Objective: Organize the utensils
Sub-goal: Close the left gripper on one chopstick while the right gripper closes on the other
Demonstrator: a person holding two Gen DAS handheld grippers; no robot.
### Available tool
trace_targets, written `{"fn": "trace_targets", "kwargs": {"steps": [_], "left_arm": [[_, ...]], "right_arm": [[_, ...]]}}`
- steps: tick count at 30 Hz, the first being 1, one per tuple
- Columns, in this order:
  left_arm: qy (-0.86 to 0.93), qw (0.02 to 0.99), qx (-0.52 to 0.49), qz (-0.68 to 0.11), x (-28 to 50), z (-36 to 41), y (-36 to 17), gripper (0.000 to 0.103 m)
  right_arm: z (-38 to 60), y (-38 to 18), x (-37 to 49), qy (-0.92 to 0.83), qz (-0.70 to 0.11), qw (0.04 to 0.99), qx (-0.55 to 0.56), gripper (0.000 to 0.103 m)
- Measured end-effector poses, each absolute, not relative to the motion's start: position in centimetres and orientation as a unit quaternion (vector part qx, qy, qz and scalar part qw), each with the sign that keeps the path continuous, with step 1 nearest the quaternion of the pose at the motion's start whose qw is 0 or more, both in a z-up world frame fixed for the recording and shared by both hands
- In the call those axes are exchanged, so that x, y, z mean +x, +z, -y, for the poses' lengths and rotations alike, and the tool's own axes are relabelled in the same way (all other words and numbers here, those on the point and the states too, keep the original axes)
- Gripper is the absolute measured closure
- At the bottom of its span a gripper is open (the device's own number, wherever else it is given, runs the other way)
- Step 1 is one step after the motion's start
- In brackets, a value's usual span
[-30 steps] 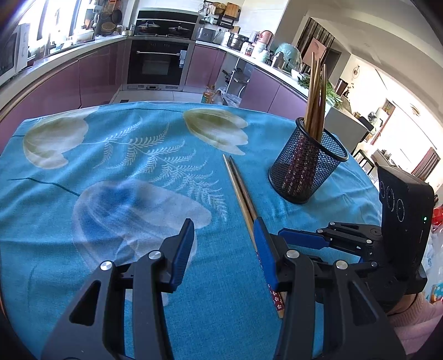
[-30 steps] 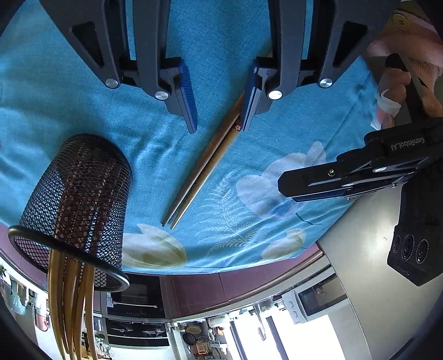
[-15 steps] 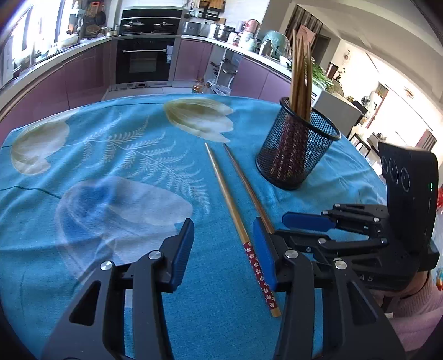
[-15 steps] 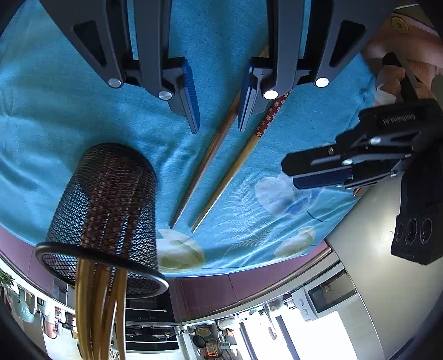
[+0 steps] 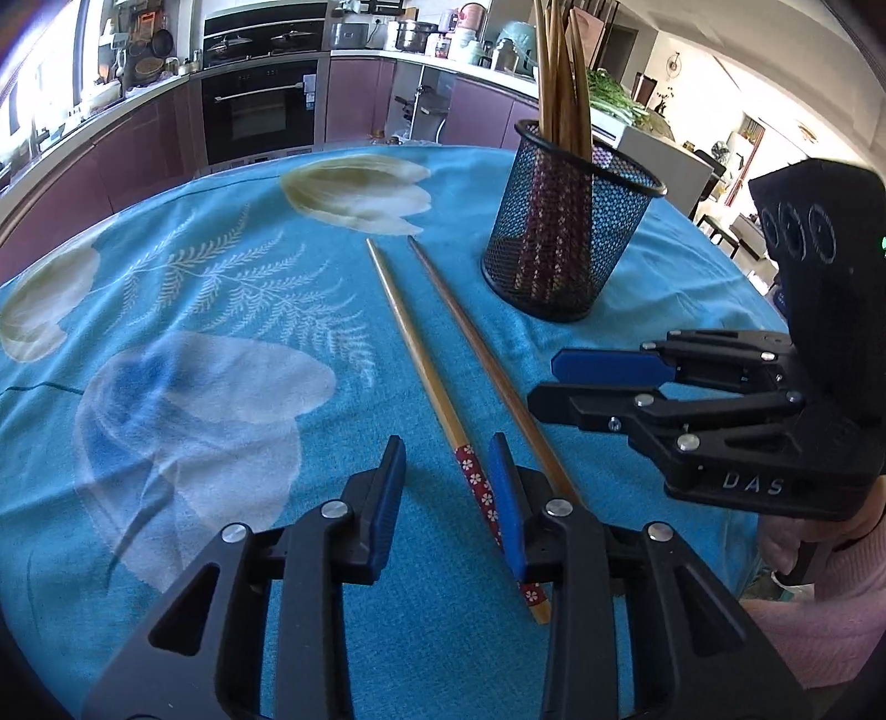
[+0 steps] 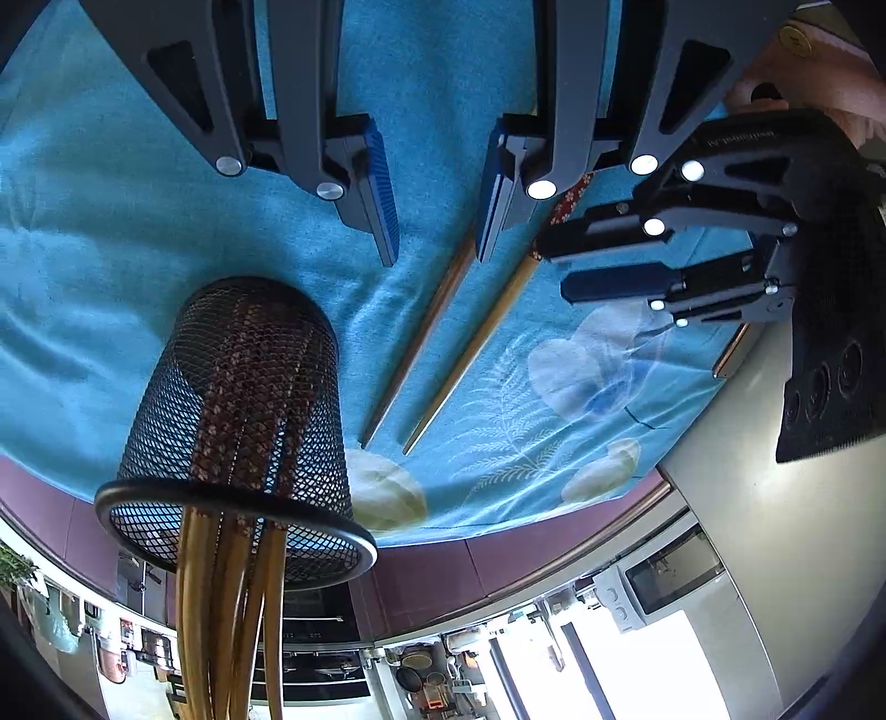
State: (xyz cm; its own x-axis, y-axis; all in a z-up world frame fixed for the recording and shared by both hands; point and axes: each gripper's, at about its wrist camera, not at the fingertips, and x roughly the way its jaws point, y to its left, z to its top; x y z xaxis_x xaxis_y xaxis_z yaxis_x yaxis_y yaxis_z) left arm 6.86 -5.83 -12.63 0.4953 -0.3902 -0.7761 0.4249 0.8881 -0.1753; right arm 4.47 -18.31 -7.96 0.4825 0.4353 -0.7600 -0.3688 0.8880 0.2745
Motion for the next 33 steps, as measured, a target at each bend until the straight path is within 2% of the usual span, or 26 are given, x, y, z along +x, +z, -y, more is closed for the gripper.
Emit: {"fn": "trace_targets", "kwargs": {"steps": [9, 11, 12, 14, 26, 33], "left_arm": [[-0.215, 0.866, -0.006, -0.452, 6.5, 5.3, -12.9, 0.083], [-0.213, 0.866, -0.006, -0.452, 6.4, 5.2, -12.8, 0.083], [-0.214, 0.866, -0.007, -0.452, 6.5, 5.2, -12.7, 0.078], [-0.212, 0.868, -0.002, -0.449, 6.8, 5.3, -12.5, 0.076], [-0.216, 0.867, 0.029, -0.448, 10.6, 6.9, -12.5, 0.077], [-0.213, 0.865, 0.043, -0.453, 12.3, 7.7, -12.7, 0.081]], "right_arm": [[16.7, -8.2, 6.0, 0.220, -0.446, 0.867, 0.017, 0.076], [16.8, -8.3, 6.1, 0.218, -0.447, 0.867, 0.015, 0.076], [16.8, -8.3, 6.1, 0.217, -0.446, 0.868, 0.010, 0.077], [16.8, -8.2, 6.1, 0.215, -0.446, 0.869, 0.007, 0.077], [17.5, -8.2, 6.2, 0.204, -0.450, 0.869, 0.008, 0.077], [17.2, -8.5, 6.8, 0.203, -0.452, 0.869, 0.009, 0.077]]}}
